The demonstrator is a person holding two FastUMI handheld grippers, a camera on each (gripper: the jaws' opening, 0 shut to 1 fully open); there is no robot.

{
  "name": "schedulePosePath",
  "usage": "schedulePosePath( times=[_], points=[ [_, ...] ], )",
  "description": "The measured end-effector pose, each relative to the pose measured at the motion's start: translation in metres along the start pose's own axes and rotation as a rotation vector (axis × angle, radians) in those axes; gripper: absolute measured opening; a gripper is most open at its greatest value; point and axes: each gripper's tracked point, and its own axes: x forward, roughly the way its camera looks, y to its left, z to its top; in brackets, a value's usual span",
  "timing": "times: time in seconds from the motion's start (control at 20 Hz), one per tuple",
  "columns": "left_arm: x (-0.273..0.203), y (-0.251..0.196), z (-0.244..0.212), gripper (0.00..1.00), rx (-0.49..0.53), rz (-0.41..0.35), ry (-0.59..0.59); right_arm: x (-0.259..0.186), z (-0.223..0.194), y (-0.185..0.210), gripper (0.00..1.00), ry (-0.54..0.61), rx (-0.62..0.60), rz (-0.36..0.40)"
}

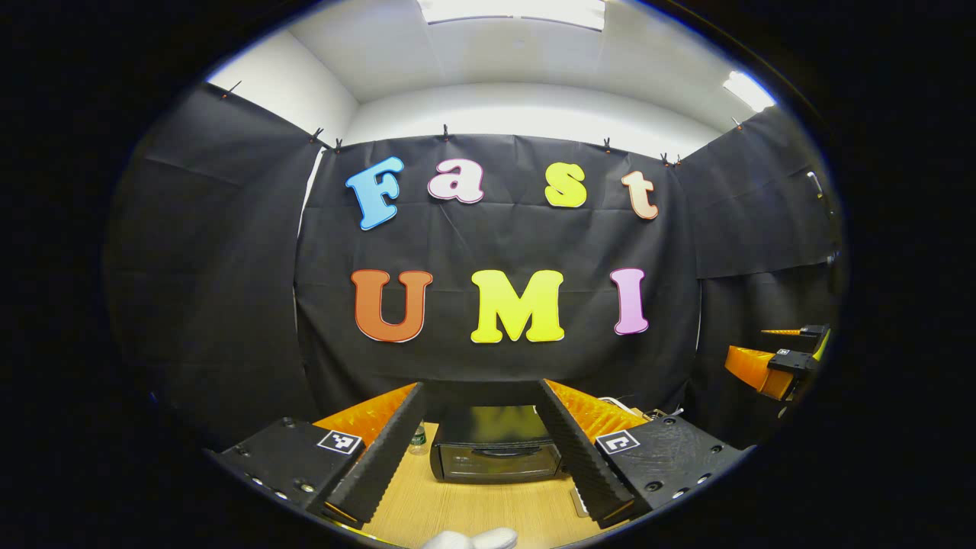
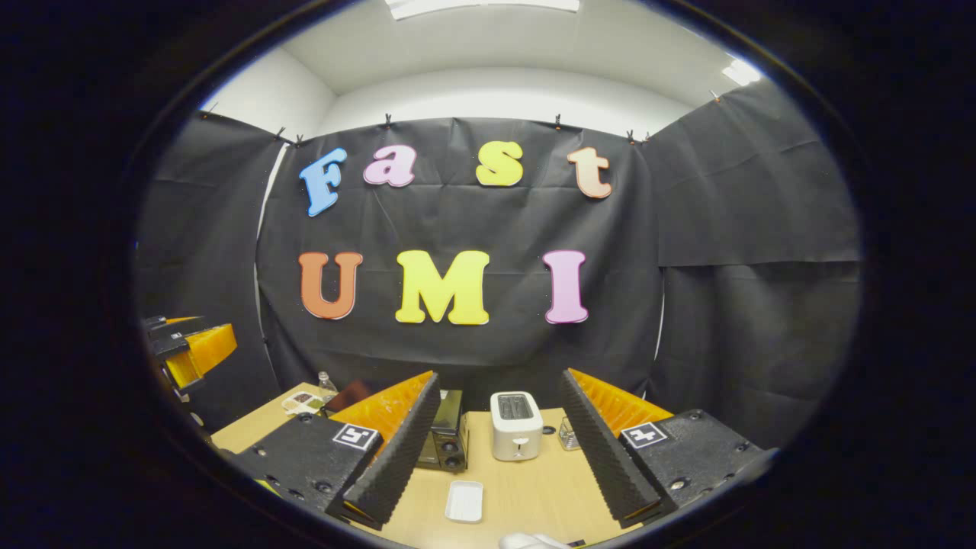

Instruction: Open the electric oven with the left hand, put the food in, and close the electric oven.

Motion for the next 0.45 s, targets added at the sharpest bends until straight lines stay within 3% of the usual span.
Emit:
schedulePosePath(
  times=[0.15, 0.2, 0.45],
  points=[
    [-0.0016, -0.0007, 0.0, 0.96, 0.003, 0.001, -0.002, -0.001, 0.0025, -0.0011, 0.91, -0.005, -0.002, 0.001],
    [-0.0038, -0.0011, 0.0002, 0.95, 0.005, 0.002, -0.001, -0.0003, 0.0023, -0.0017, 1.0, -0.005, 0.0, -0.002],
    [-0.0058, -0.0011, 0.0012, 0.96, 0.01, 0.002, -0.001, -0.0027, 0.004, -0.0022, 1.0, -0.009, -0.001, 0.0]
  ],
)
